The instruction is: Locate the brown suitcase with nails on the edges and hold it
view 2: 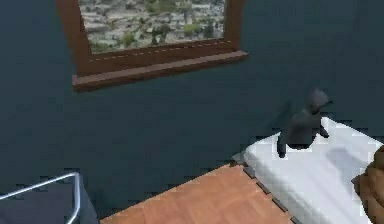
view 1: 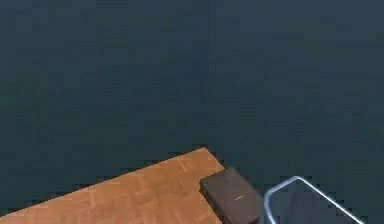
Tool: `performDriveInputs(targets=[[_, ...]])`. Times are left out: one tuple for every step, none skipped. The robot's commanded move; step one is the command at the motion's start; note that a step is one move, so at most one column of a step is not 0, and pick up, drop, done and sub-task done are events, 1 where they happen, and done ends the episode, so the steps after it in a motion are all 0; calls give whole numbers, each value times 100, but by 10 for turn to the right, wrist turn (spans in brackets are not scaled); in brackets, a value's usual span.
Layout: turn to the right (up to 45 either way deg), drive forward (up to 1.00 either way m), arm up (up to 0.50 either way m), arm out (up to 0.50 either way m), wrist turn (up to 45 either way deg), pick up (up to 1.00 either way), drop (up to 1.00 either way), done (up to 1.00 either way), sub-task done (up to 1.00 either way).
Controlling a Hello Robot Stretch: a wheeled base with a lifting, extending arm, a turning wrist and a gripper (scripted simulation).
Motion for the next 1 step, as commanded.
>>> performDriveInputs(targets=[[0,50,0,0,0,0,0,0,0]])
